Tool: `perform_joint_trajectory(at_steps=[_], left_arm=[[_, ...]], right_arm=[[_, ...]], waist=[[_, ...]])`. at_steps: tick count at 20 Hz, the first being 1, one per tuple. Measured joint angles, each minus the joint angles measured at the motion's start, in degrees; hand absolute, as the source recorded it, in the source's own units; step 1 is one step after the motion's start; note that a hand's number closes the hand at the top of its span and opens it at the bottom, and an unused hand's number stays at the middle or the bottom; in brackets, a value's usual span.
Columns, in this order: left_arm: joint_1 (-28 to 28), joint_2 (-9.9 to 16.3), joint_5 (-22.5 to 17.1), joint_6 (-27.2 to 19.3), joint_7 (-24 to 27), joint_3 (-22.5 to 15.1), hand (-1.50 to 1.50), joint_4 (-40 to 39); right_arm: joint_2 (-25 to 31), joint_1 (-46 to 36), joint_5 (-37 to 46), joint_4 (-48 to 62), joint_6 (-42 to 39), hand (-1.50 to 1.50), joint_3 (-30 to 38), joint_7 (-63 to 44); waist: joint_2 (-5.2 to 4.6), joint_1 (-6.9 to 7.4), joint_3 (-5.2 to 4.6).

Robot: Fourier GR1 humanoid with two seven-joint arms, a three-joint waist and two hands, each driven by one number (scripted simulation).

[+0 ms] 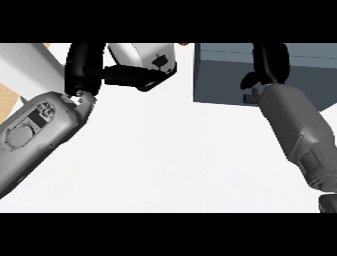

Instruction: Pick up the can, place it into the drawer and close the drawer

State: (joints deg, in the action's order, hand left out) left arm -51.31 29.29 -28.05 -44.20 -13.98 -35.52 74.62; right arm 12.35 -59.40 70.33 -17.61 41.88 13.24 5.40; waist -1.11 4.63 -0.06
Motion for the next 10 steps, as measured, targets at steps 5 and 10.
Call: perform_joint_trajectory(at_steps=[5,10], left_arm=[[2.1,0.7,0.8,-0.1,-0.2,0.0,-1.50,2.4],[3.9,1.3,0.8,0.4,0.1,0.8,-1.50,3.7]], right_arm=[[0.6,-2.1,-0.7,2.7,-1.4,-1.50,1.0,2.0],[0.0,-2.5,-5.4,2.3,-2.3,-1.50,4.7,8.5]], waist=[[-0.19,-0.04,0.14],[-0.35,-0.56,0.18]])
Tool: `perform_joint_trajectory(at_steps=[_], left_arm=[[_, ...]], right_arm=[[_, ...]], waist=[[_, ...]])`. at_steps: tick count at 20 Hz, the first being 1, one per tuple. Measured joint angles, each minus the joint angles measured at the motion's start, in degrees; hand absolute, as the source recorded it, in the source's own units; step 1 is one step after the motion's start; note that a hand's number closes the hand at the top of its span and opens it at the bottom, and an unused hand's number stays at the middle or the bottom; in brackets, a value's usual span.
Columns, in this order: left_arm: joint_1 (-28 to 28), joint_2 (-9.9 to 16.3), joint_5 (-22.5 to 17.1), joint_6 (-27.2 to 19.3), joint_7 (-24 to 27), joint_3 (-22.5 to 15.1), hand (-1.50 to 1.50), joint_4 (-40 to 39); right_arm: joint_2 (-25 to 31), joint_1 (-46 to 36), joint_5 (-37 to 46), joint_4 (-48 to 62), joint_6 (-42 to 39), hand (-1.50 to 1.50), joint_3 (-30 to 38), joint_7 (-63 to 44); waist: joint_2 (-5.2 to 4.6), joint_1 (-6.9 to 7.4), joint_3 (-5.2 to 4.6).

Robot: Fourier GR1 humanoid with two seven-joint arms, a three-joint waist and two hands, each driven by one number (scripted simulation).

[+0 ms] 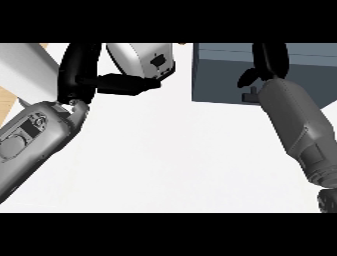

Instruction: Pick up the can, place it into the drawer and close the drawer

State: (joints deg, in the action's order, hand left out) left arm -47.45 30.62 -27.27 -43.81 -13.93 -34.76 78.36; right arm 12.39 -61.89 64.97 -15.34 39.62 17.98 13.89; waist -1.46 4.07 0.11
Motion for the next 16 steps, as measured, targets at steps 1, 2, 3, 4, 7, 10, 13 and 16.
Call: perform_joint_trajectory(at_steps=[1,2,3,4,7,10,13,16], left_arm=[[0.7,0.1,-0.1,0.1,0.4,0.3,-1.50,0.1],[1.2,0.1,0.1,-0.2,0.5,0.2,-1.50,0.4],[1.2,0.1,0.2,-0.1,0.5,0.4,-1.50,0.5],[1.6,0.4,0.2,0.1,0.5,0.4,-1.50,0.9],[3.3,0.5,0.5,0.0,1.3,0.5,-1.50,1.6],[3.9,0.6,0.8,-0.3,0.9,0.8,-1.50,2.1],[5.2,0.9,1.1,-0.5,1.3,1.1,-1.50,2.5],[7.0,1.3,1.0,0.1,1.9,2.1,-1.50,3.3]], right_arm=[[-0.2,-0.2,-1.4,-0.2,-0.7,-1.50,1.1,1.3],[-0.4,-0.5,-2.5,-0.4,-1.4,-1.50,2.0,2.4],[-0.6,-0.7,-3.7,-0.5,-2.0,-1.50,3.0,3.7],[-0.7,-0.9,-5.0,-0.6,-2.7,-1.50,4.1,4.8],[-1.2,-1.4,-8.7,-1.0,-4.8,-1.50,7.1,8.4],[-2.6,-2.5,-12.8,-1.4,-7.4,-1.50,10.4,10.9],[-3.8,-3.5,-17.5,-1.7,-10.6,-1.50,14.2,12.3],[-4.8,-4.1,-21.0,-1.9,-12.6,-1.50,16.8,14.0]], waist=[[-0.02,-0.19,0.05],[0.02,-0.29,0.08],[-0.04,-0.36,0.10],[-0.07,-0.27,0.14],[-0.16,-0.49,0.24],[-0.11,-0.81,0.32],[0.06,-1.23,0.33],[0.18,-1.54,0.27]])
